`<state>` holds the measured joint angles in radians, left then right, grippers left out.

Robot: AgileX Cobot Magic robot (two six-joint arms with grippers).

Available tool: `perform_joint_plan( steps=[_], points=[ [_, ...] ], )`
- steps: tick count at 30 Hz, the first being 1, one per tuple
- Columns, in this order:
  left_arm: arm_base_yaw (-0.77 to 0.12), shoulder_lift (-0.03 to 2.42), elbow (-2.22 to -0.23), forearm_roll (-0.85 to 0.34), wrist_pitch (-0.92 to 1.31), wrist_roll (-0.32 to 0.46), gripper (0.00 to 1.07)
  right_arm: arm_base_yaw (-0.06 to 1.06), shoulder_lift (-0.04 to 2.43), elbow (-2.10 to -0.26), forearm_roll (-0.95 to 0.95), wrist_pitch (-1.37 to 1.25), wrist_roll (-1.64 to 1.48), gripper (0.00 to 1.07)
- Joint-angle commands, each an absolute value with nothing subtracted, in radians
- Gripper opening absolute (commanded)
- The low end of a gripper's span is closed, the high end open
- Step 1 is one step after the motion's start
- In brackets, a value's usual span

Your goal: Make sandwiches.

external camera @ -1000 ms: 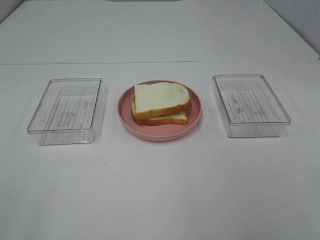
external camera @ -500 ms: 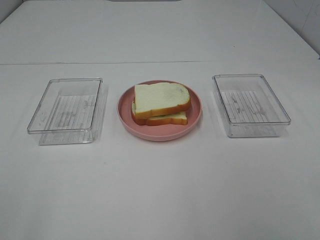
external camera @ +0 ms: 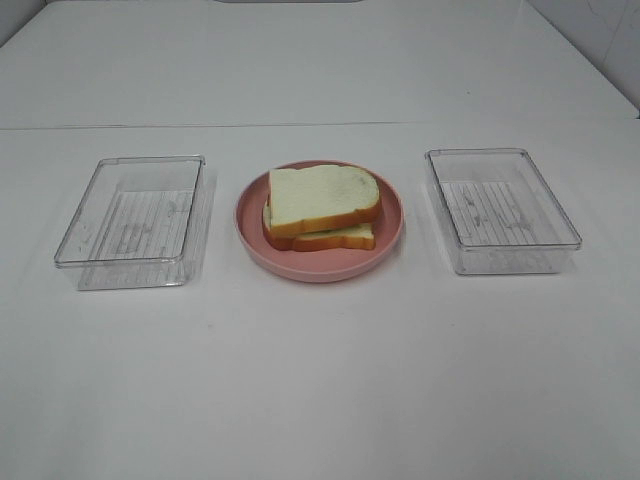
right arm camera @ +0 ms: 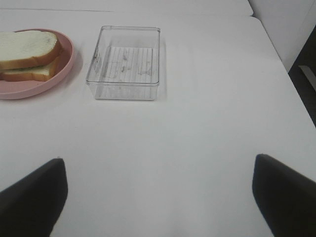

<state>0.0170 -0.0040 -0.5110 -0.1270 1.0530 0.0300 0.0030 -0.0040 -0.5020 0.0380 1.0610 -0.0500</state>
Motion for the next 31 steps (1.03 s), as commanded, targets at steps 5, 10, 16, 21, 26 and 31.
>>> perform_joint_plan(
  steps=[5,10,16,21,26,31],
  points=[
    [0.016,-0.023,-0.509,-0.132,1.037,0.025,0.99,0.006,-0.02,-0.499,0.033,1.053,-0.045,0.94],
    [0.016,-0.023,-0.509,-0.132,1.037,0.025,0.99,0.006,-0.02,-0.499,0.033,1.053,-0.045,0.94],
    [0.016,-0.023,-0.509,-0.132,1.037,0.025,0.99,0.006,-0.02,-0.499,0.033,1.053,-0.045,0.94],
    [0.016,-0.023,-0.509,-0.132,1.037,0.025,0.99,0.006,-0.02,-0.499,0.033,1.053,-0.045,0.94],
    [0.016,-0.023,-0.509,-0.132,1.037,0.025,0.99,0.006,-0.02,-0.499,0.033,1.053,-0.045,0.94],
    [0.016,-0.023,-0.509,-0.132,1.037,0.025,0.99,0.006,-0.02,-0.499,0.033,1.053,-0.045,0.94]
  ],
)
